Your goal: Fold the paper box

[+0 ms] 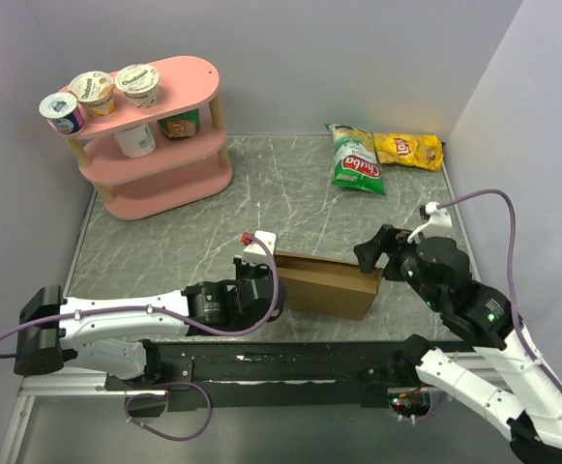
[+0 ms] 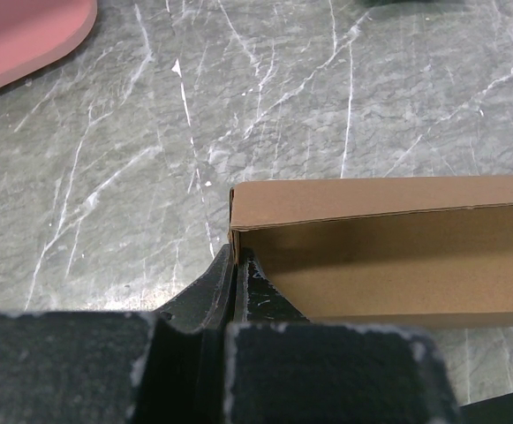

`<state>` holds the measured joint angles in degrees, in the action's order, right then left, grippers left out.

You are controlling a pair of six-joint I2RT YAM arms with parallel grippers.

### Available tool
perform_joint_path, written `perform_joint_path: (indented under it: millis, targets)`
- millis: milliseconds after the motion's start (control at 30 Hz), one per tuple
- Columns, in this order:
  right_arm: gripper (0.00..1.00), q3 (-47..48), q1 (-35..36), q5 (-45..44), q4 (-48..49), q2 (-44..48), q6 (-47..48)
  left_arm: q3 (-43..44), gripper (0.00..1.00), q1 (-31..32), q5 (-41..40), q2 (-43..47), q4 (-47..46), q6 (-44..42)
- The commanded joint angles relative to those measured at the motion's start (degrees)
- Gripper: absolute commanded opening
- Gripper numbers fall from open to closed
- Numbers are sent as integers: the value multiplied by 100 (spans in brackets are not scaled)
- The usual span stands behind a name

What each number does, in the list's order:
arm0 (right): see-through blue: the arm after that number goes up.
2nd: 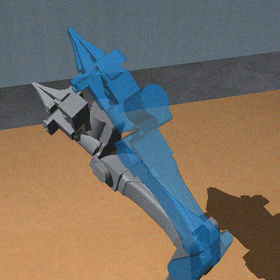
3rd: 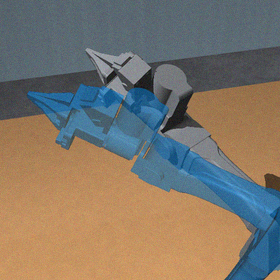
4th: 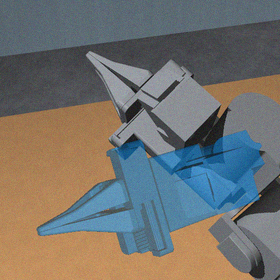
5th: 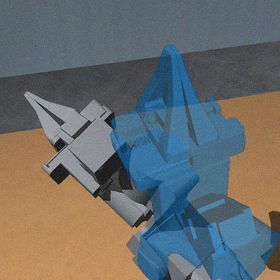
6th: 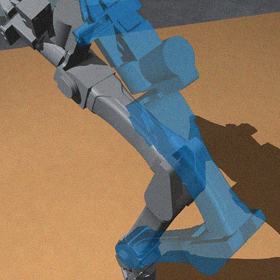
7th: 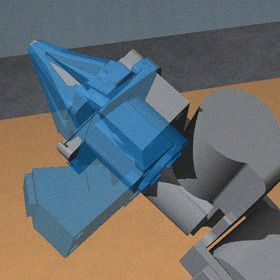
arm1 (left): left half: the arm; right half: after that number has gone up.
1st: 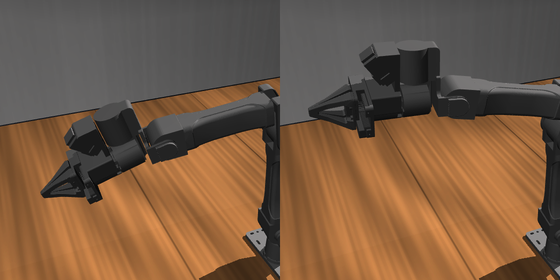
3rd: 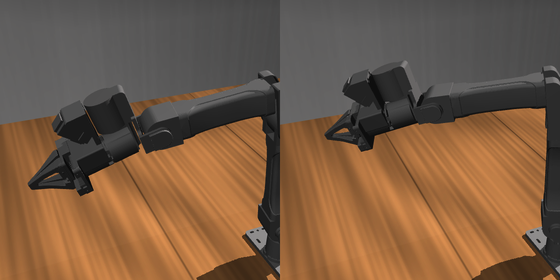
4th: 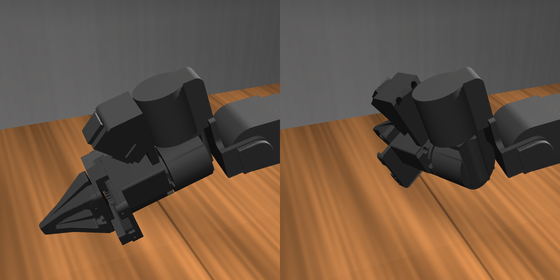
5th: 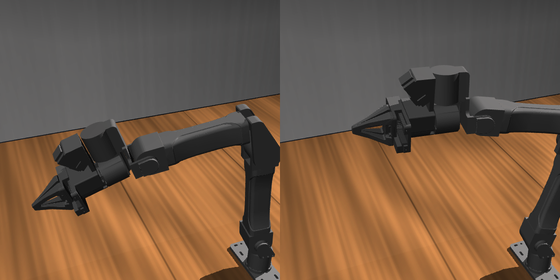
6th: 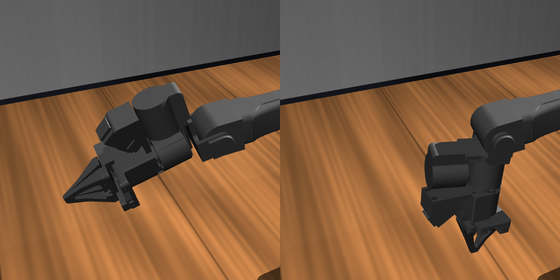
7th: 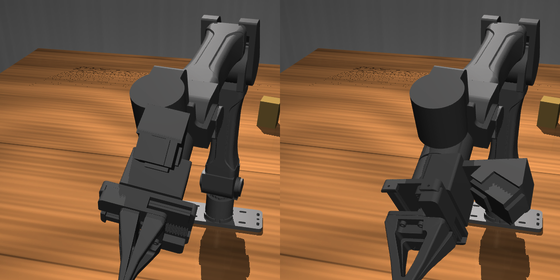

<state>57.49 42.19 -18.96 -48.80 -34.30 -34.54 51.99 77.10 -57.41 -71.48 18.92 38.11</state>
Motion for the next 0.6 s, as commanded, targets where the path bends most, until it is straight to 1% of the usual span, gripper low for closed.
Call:
perform_joint_path:
  millis: [0,100,167,267,400,567]
  targets:
    - [94,-98,-677,727,889,-234,386,-303,1,16,1241,-323,675,12]
    - [93,-238,-1011,973,950,-296,431,-347,1,24,1223,-261,640,4]
    - [90,-458,-1108,1008,916,-226,344,-373,1,16,1214,-226,622,21]
    - [87,-862,-1108,728,784,141,194,-400,1,24,1232,-252,596,21]
    - [80,-1345,-1108,341,486,626,62,-409,1,24,1276,-313,525,-58]
    - [75,-1609,-1099,331,274,820,-52,-295,1,16,1293,-445,560,-84]
